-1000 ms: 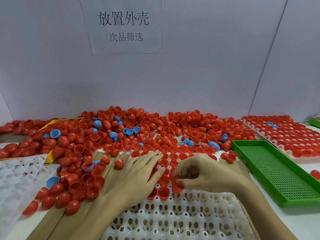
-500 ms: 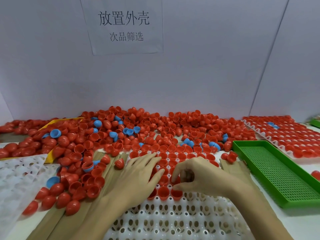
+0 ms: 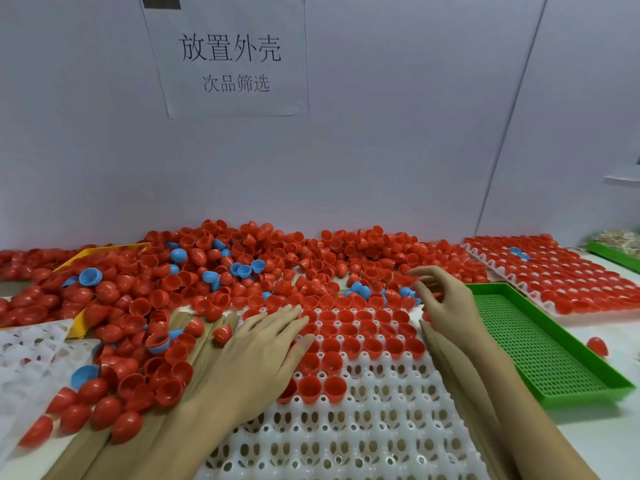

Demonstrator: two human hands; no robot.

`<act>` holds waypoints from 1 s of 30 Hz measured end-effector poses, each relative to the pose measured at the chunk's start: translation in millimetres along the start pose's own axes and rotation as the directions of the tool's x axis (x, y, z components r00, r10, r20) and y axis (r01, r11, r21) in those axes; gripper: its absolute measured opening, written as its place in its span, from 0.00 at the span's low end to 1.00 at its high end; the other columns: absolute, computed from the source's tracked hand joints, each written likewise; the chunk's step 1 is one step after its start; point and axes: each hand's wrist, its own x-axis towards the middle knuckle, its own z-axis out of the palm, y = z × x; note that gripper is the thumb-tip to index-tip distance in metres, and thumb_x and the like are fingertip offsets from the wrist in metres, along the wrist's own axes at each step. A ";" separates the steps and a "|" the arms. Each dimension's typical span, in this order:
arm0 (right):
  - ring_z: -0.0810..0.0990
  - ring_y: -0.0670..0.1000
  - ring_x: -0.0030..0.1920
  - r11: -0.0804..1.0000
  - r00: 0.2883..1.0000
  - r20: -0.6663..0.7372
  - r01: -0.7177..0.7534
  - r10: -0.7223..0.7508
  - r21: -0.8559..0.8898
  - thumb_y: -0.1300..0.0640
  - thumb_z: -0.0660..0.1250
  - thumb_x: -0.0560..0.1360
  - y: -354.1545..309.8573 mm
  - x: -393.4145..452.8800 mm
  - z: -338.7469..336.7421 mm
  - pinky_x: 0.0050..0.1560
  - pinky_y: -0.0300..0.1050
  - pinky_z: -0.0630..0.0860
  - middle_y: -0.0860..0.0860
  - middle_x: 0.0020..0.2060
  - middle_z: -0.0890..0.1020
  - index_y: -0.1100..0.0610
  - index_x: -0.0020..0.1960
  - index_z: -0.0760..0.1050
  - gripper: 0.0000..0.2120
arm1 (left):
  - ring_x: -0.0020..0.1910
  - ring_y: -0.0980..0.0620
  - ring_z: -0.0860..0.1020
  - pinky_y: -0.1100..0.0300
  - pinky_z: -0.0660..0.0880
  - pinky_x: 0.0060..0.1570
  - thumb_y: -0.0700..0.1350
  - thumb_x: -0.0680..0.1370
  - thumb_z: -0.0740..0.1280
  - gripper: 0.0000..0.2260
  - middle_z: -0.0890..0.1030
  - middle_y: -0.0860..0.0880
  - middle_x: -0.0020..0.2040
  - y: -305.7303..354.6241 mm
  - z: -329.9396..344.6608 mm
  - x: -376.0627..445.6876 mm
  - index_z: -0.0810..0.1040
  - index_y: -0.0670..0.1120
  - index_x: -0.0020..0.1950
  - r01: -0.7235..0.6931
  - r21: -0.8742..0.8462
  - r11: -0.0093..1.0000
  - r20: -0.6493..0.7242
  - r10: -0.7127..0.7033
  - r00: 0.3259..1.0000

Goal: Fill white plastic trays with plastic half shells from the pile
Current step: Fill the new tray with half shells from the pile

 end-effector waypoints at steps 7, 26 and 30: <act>0.81 0.44 0.53 0.995 1.000 -0.014 0.025 -0.026 -0.092 0.67 0.70 0.80 7.8 9.9 18.1 0.56 0.41 0.80 0.48 0.54 0.84 0.54 0.58 0.82 0.12 | 0.76 0.63 0.64 0.67 0.50 0.74 0.62 0.82 0.39 0.32 0.71 0.59 0.76 3.3 -12.7 -1.5 0.74 0.55 0.74 -0.047 -0.018 0.999 -0.113 0.045 0.993; 0.83 0.55 0.56 0.836 0.950 0.311 0.179 -0.010 -0.519 0.68 0.69 0.79 -3.5 99.8 61.7 0.57 0.49 0.81 0.56 0.58 0.84 0.56 0.59 0.84 0.12 | 0.56 0.55 0.80 0.55 0.77 0.57 0.55 0.86 0.47 0.25 0.83 0.54 0.56 -7.8 -20.5 -1.5 0.84 0.50 0.55 -0.126 0.135 0.983 -0.203 0.152 0.967; 0.85 0.53 0.48 0.906 0.973 0.199 0.187 -0.118 -0.379 0.71 0.64 0.81 -13.7 85.8 53.0 0.54 0.48 0.83 0.56 0.51 0.87 0.60 0.54 0.86 0.13 | 0.56 0.56 0.78 0.56 0.75 0.58 0.55 0.86 0.48 0.24 0.82 0.55 0.56 -6.8 -21.7 -1.4 0.84 0.50 0.56 -0.115 0.098 0.989 -0.205 0.133 0.970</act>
